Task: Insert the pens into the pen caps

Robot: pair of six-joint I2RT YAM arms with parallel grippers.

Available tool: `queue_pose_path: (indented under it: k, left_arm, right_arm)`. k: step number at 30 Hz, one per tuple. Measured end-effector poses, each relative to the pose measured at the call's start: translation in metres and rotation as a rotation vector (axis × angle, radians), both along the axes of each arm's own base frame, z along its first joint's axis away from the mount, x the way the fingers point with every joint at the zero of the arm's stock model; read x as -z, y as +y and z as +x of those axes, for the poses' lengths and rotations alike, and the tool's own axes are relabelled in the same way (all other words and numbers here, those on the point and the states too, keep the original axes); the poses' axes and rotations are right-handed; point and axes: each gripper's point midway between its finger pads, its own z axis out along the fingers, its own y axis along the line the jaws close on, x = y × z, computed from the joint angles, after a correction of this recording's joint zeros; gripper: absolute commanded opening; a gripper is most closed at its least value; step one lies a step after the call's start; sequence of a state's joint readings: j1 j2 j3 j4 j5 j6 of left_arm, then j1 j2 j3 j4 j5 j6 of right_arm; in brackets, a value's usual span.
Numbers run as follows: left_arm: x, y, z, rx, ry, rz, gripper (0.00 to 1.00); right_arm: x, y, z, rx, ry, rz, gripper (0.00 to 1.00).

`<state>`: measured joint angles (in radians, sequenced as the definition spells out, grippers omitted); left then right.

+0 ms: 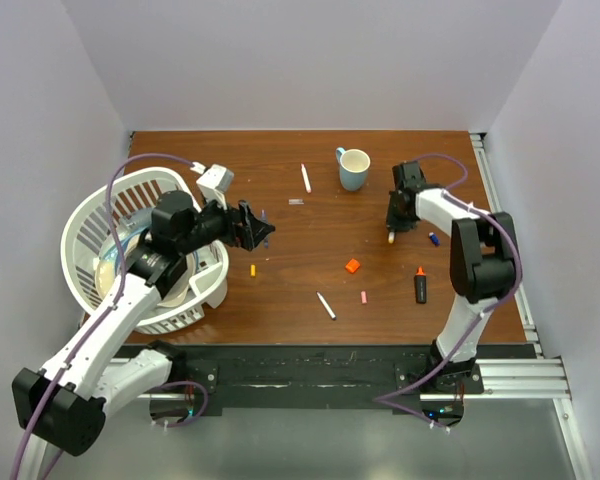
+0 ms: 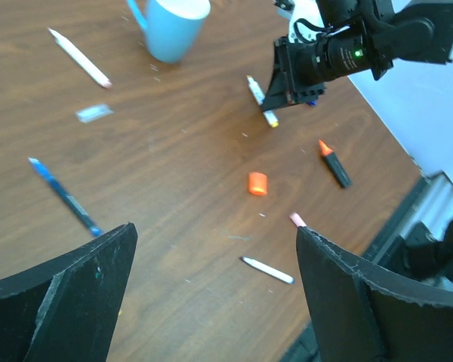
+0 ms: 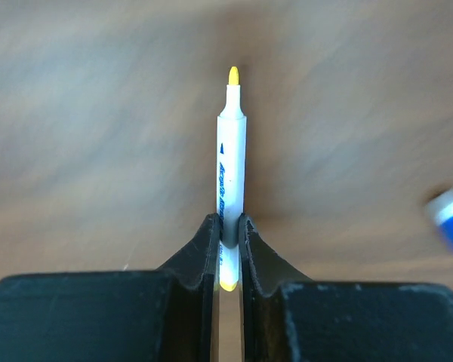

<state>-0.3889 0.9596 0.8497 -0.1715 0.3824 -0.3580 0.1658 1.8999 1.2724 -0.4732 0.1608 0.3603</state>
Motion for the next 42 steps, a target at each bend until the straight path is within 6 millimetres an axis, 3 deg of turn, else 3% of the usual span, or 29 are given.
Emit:
queue_pose_path:
  k: [4, 6, 8, 11, 17, 24, 31, 37, 40, 42]
  left_arm:
    - [0.005, -0.018, -0.011, 0.068, 0.041, -0.022, 0.9]
    - [0.003, -0.029, -0.015, 0.107, 0.052, -0.048, 0.89]
    - [0.006, -0.04, -0.016, 0.144, 0.074, -0.071, 0.89]
    - [0.022, -0.054, -0.014, 0.178, 0.133, -0.086, 0.88]
    - [0.046, -0.08, -0.01, 0.234, 0.249, -0.135, 0.81]
    - [0.043, -0.106, -0.011, 0.317, 0.273, -0.219, 0.73]
    - [0.036, -0.125, -0.007, 0.382, 0.28, -0.264, 0.67]
    - [0.017, -0.139, -0.004, 0.443, 0.258, -0.312, 0.58]
    - [0.012, -0.143, -0.005, 0.469, 0.263, -0.34, 0.48]
    - [0.009, -0.145, -0.007, 0.484, 0.269, -0.358, 0.3]
  right_arm:
    - [-0.015, 0.042, -0.035, -0.057, -0.069, 0.139, 0.02]
    - [-0.034, 0.075, -0.047, -0.107, -0.142, 0.238, 0.02]
    - [-0.057, 0.104, -0.055, -0.147, -0.212, 0.339, 0.02]
    - [-0.107, 0.143, -0.064, -0.194, -0.354, 0.517, 0.02]
    - [-0.179, 0.178, -0.081, -0.231, -0.529, 0.755, 0.02]
    - [-0.219, 0.194, -0.098, -0.241, -0.596, 0.923, 0.02]
    - [-0.239, 0.198, -0.114, -0.257, -0.616, 1.002, 0.02]
    - [-0.247, 0.198, -0.119, -0.272, -0.634, 1.022, 0.02]
    - [-0.244, 0.199, -0.12, -0.274, -0.624, 1.02, 0.02]
    - [-0.245, 0.198, -0.12, -0.275, -0.625, 1.021, 0.03]
